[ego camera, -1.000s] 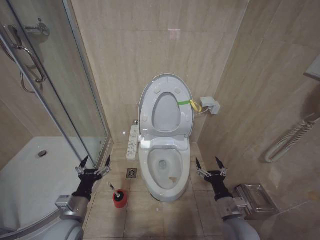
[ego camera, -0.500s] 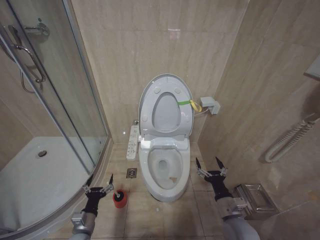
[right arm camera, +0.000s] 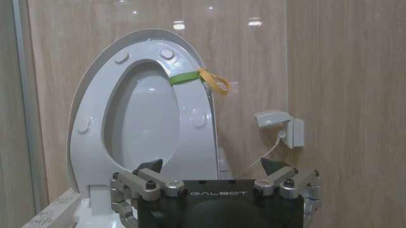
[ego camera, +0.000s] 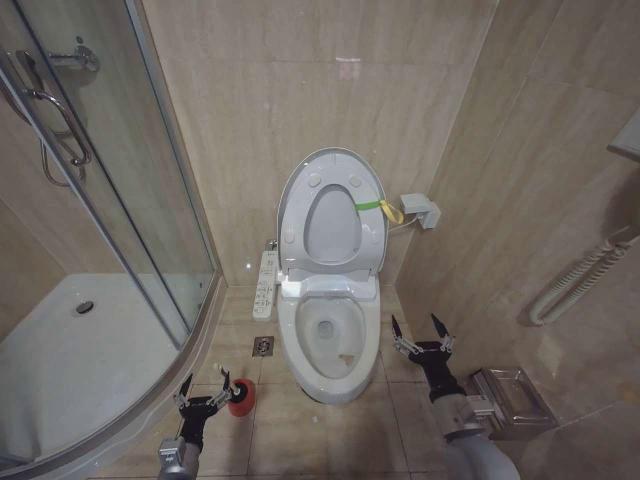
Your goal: Open the toilet lid, clean the toilet bowl with a toilet brush, close the toilet lid, and flush.
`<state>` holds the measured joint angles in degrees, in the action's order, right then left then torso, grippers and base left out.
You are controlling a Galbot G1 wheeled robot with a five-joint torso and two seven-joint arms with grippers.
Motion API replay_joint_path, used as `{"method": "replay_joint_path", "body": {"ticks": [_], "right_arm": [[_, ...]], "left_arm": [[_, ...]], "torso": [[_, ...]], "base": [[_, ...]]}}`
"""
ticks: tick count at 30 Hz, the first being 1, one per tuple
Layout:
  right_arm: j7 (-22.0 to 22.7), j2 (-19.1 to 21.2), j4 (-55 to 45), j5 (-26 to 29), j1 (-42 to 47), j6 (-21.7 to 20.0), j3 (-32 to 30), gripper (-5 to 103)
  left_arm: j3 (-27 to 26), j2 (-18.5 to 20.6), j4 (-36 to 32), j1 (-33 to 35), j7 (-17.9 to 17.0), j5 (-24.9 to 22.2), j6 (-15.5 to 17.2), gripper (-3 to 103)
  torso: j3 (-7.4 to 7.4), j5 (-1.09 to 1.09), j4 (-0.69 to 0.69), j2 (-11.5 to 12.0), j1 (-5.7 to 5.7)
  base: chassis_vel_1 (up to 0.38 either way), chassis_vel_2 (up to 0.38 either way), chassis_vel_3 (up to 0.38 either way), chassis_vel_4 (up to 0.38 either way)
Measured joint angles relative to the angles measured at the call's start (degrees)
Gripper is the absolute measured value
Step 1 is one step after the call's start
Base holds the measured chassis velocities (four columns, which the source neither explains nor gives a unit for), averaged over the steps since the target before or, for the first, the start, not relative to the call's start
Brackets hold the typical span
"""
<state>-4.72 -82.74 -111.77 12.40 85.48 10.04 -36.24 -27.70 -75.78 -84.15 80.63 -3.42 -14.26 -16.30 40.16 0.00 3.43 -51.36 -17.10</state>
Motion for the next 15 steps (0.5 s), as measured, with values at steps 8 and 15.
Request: {"method": "replay_joint_path", "body": {"ticks": [8, 15], "right_arm": [[0.00, 0.00, 0.00, 0.00, 0.00, 0.00, 0.00, 100], [0.00, 0.00, 0.00, 0.00, 0.00, 0.00, 0.00, 100]], "left_arm": [[-0.07, 0.23, 6.85, -2.51, 0.88, -0.12, -2.54, 100], [1.02, 0.59, 12.50, -6.89, 2.55, -0.84, -3.90, 102]], "torso": [[0.00, 0.00, -0.01, 0.00, 0.00], [0.00, 0.00, 0.00, 0.00, 0.00]], "base": [[0.000, 0.000, 0.000, 0.000], [0.000, 0.000, 0.000, 0.000]]}}
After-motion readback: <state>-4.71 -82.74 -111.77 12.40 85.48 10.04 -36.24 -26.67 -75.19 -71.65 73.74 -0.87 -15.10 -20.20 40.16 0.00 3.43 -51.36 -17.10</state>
